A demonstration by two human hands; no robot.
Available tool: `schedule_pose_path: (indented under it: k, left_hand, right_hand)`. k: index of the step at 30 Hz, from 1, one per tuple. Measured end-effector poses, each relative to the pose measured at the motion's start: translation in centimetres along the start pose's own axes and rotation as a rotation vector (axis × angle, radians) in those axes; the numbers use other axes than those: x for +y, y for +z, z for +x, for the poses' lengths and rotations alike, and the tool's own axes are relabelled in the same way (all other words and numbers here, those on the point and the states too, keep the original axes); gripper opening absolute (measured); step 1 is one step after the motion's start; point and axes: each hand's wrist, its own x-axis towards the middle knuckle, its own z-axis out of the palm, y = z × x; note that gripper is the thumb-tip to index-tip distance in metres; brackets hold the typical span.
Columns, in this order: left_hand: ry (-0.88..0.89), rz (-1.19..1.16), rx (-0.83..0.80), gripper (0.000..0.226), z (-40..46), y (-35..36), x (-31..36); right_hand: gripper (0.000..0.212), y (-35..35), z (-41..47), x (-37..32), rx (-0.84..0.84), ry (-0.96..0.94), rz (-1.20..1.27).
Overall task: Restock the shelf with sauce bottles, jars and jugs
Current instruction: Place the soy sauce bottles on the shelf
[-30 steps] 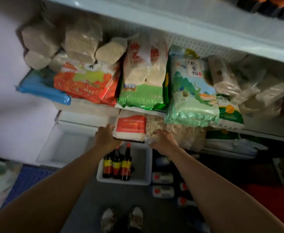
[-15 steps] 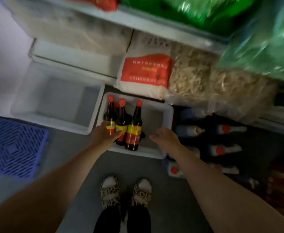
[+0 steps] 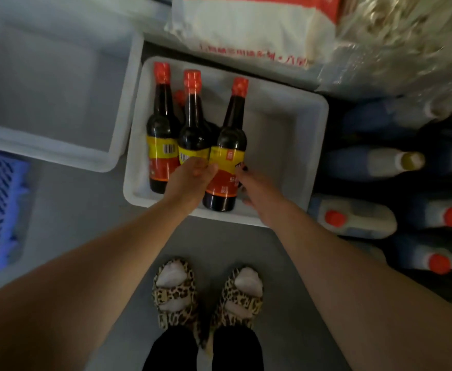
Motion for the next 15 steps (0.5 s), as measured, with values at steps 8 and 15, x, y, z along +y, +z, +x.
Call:
schedule_pose_path:
  k: [8,15]
  left_hand:
    - [0.235,0.006,0.199,0.039,1.7,1.2,1.4]
    - [0.122,0.018,0.02,0.07,6.0,1.8,6.7]
  right_hand:
    - [0.044,0.7,2.3,2.5,-0.08,0.044,0.246]
    - [0.06,1.0,3.5,4.5,-0.134,-0.076,0.247]
